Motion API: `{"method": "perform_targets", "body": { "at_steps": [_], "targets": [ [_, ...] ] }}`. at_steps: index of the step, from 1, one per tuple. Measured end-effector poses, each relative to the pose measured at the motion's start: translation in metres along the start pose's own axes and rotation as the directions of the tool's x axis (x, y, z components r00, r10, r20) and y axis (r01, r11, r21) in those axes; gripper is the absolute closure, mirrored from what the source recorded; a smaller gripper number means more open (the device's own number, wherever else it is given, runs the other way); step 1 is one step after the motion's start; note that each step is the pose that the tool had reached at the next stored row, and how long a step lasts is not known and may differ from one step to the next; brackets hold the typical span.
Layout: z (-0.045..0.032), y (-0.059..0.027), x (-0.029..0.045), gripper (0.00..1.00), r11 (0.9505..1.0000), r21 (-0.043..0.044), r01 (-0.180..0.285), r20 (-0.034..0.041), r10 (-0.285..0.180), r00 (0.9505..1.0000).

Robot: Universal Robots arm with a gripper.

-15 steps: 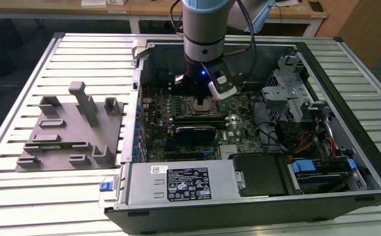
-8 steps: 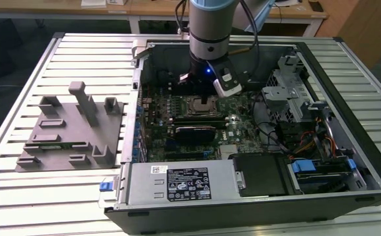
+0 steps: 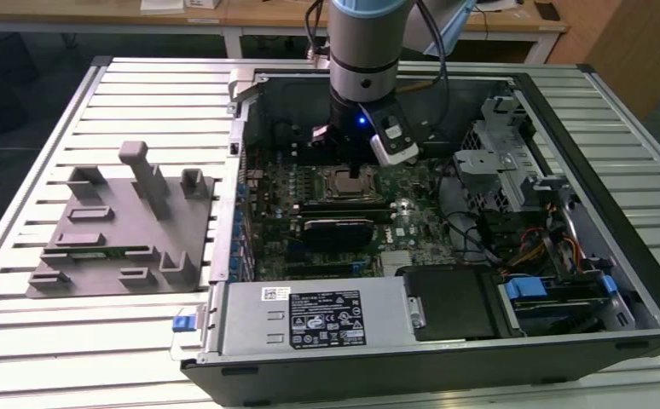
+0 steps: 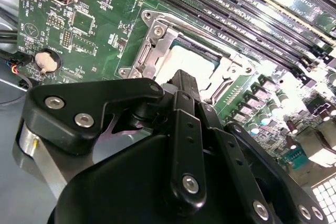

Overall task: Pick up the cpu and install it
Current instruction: 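Install the second cpu locking lever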

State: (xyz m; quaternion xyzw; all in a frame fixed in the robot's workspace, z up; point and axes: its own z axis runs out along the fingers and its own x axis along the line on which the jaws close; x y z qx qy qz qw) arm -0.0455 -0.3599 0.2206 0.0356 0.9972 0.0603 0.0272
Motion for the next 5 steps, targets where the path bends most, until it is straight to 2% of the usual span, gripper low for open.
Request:
{"method": "perform_targets", "body": {
  "at_steps": [5],
  "targets": [
    [0.0001,0.0000,0.0000,0.89,1.0000,0.0008,0.000,0.0002,0.000,1.0000]
  ]
}}
